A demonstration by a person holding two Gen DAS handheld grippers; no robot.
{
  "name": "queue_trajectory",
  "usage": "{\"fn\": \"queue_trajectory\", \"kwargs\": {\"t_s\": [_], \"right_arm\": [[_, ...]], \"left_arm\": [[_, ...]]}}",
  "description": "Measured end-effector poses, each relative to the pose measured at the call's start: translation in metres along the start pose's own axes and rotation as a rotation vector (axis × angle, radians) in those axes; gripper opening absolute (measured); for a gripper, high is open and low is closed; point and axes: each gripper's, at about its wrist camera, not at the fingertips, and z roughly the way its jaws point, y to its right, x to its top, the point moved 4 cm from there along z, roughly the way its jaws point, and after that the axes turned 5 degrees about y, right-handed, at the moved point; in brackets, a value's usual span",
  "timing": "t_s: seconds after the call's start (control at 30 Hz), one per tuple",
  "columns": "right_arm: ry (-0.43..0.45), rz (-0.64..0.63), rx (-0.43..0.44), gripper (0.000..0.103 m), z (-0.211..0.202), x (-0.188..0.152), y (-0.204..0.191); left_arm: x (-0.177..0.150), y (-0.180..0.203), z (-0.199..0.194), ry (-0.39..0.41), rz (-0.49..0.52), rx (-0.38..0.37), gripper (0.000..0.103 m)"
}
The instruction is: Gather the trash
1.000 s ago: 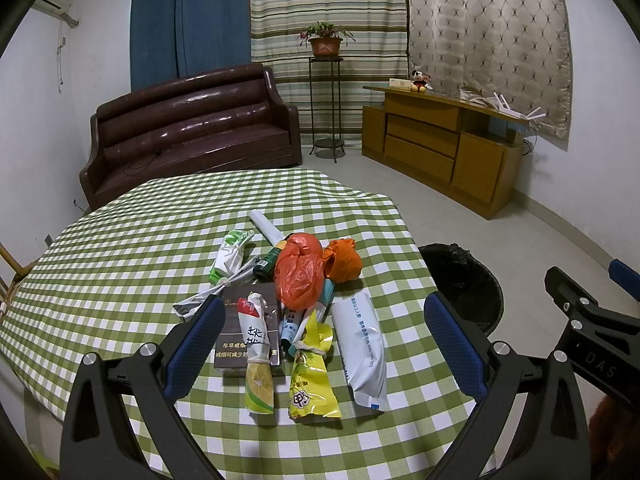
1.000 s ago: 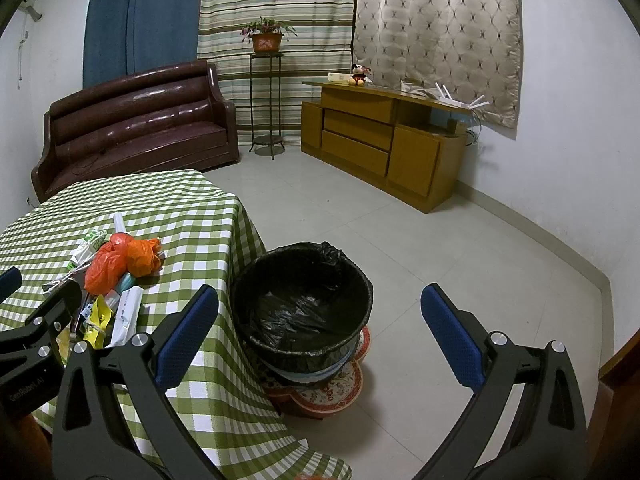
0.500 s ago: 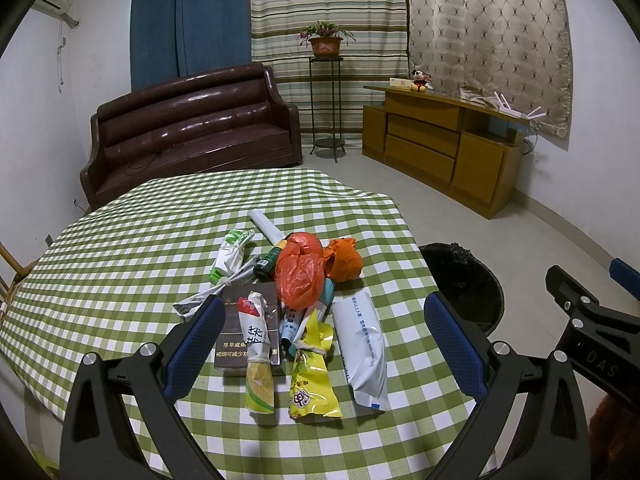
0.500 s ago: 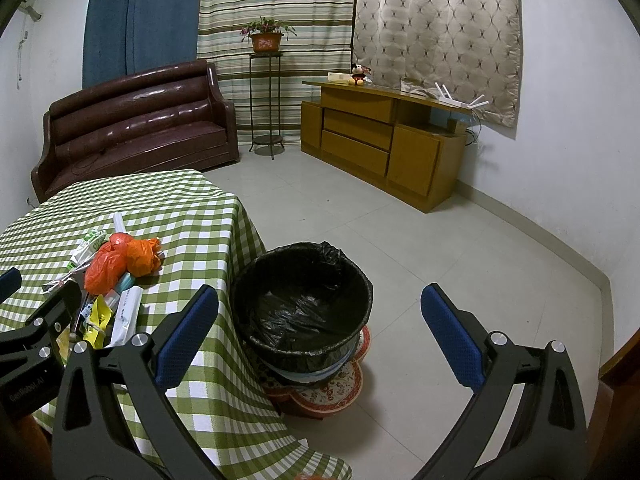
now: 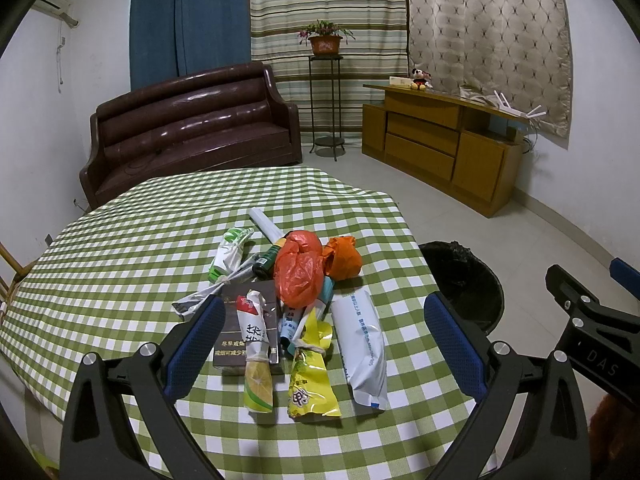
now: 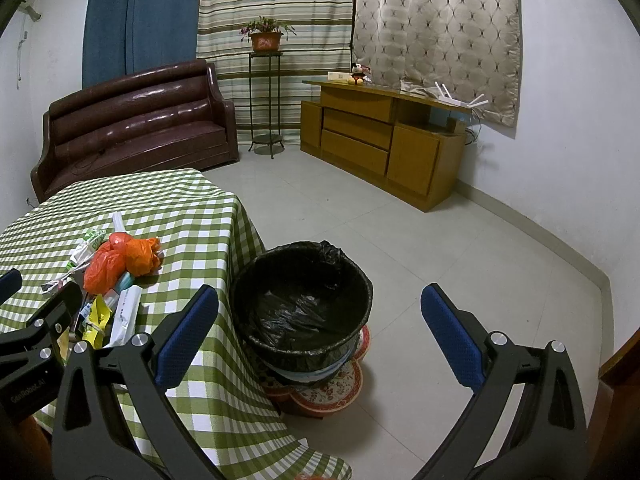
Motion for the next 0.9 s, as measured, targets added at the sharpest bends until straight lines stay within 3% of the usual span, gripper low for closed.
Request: {"fn": "queue_trajectory", "kwargs": {"t_s": [0.57, 0.9], "right_arm": [[0.000, 0.003, -0.003, 0.099, 0.000, 0.001, 0.000], [-0.034, -0.021, 0.031, 0.093, 0.002, -0.010, -0.008]], "left_arm": [[-0.007, -0.003, 0.004, -0.030, -0.014, -0.020, 0.097], [-0.011, -0.042, 0.009, -0.052, -0.035, 0.025, 0.096]]}}
